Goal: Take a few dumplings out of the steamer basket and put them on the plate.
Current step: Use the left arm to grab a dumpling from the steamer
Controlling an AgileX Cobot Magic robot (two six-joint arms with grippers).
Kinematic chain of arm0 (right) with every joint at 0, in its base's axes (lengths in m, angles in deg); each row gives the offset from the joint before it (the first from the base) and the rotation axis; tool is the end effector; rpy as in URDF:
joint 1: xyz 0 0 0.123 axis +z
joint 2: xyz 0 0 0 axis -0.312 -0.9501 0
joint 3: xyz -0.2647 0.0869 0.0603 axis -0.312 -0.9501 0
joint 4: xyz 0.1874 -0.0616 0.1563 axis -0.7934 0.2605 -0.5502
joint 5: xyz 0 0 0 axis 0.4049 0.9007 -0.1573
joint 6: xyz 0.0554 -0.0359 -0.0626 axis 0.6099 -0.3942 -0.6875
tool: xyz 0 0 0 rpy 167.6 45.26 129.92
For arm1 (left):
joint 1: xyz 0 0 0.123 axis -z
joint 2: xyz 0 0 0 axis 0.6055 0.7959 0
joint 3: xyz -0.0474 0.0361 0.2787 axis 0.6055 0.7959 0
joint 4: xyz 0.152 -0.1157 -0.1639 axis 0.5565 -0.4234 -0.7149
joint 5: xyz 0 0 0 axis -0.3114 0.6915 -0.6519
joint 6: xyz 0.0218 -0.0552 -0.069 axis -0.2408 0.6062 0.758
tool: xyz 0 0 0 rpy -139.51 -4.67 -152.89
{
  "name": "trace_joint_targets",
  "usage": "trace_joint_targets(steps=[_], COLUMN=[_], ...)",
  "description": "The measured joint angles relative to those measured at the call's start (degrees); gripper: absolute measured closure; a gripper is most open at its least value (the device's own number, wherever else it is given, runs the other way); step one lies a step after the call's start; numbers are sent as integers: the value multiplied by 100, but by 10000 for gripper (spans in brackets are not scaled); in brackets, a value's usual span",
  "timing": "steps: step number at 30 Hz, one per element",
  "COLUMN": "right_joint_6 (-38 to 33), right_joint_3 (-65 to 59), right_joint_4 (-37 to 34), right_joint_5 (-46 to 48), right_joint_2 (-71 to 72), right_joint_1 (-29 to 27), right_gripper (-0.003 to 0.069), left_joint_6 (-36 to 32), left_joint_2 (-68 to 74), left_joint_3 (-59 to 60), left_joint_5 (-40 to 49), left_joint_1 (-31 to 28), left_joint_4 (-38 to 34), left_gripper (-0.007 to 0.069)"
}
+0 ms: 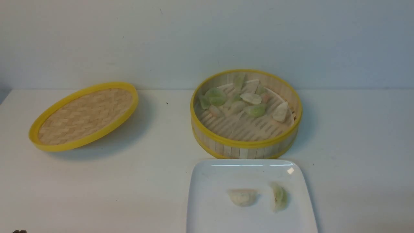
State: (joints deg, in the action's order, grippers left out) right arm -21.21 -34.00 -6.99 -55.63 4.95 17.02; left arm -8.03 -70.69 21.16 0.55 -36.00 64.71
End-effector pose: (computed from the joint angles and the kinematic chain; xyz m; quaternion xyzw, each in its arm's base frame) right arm 0.0520 -0.0035 0.1717 0.0139 0.8087 -0.0177 0.5878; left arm 0.0525 -0.0036 0.1700 0.0098 0.8078 -0.0222 0.5890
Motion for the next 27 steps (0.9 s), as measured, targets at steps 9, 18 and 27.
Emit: trace_joint_targets(steps=[9, 18, 27], right_joint_6=[0, 26, 1251], right_joint_3=[0, -16, -49], right_joint_4=[0, -32, -2533], right_joint_5=[0, -173, -2105], right_joint_2=[0, 0, 0], right_joint_1=[0, 0, 0], right_gripper=[673, 673, 673], left_joint_6=[184, 1044, 1150], left_joint_2=[0, 0, 0], left_joint_3=[7, 7, -78], left_joint_5=[-538, -2172, -4090], left_joint_1=[0, 0, 0], left_joint_4=[-500, -3021, -3759], left_gripper=[626, 626, 626])
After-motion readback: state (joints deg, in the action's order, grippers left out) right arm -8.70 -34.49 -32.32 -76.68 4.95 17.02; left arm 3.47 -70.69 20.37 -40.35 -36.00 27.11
